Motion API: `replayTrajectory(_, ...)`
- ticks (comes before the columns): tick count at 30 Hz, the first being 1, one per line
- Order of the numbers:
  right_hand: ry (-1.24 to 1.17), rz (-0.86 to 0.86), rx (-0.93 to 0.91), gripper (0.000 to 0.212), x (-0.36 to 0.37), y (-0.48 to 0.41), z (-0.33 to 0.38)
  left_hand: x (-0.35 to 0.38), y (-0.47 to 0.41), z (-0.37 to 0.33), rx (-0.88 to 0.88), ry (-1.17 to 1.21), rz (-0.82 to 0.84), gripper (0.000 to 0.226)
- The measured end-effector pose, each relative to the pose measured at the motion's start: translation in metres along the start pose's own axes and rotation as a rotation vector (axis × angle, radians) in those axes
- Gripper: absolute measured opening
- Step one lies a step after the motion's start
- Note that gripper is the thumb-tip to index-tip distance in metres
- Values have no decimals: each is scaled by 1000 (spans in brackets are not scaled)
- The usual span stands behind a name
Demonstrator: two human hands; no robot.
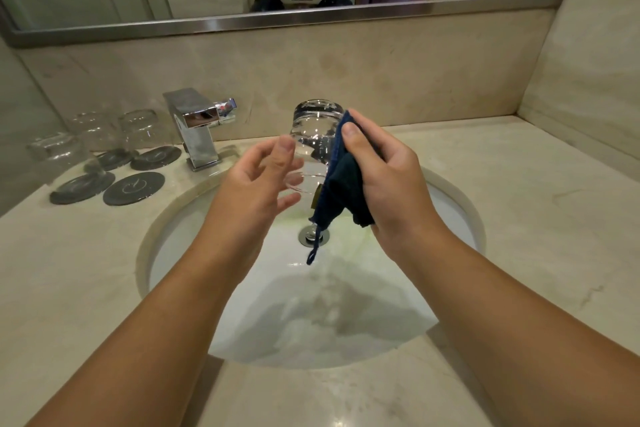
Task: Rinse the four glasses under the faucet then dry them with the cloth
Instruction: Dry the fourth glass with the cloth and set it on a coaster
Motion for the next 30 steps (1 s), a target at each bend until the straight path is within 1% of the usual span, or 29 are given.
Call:
replayTrajectory(3,50,-25,-38,41,-1,4,8,-1,0,-6,61,-63,-20,57)
replayTrajectory(7,183,-7,-125,42,1,10,16,4,4,-4,54,-126,33,53)
replayTrajectory(9,199,21,-128,41,3,10,15,3,4,-4,49,-146,42,55)
replayTrajectory(10,184,28,-114,40,4,9,14,2,4,-4,36,-127,38,55)
replayTrajectory(12,110,45,-53,40,4,4,9,2,5,-4,-14,-12,36,61)
replayTrajectory(14,22,73,15,48,5,-1,2,5,6,-5,-56,95,49,68)
replayTrajectory(16,-25,98,44,53,7,-4,-1,8,6,-5,-63,124,58,66)
replayTrajectory(18,-28,92,47,56,6,-5,-3,9,5,-5,-32,54,78,56)
replayTrajectory(20,-1,54,33,57,4,-5,-5,9,4,-6,18,-66,101,49)
replayTrajectory(22,40,16,4,50,1,-4,-3,7,4,-8,60,-129,94,41)
replayTrajectory(25,100,1,-40,36,0,2,6,4,4,-10,82,-154,70,41)
replayTrajectory(27,152,-2,-70,37,1,5,10,4,5,-10,70,-144,74,41)
replayTrajectory(30,221,8,-89,39,3,6,11,10,8,-11,89,-185,133,47)
Point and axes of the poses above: each hand's wrist, its own y-axis away from the middle knuckle, its own x-axis out of the palm, z = x × y, the point moved 7 cm from there along -y, towards the middle knuckle, and after that the axes turned 7 degrees about x, right-handed, at the moved point
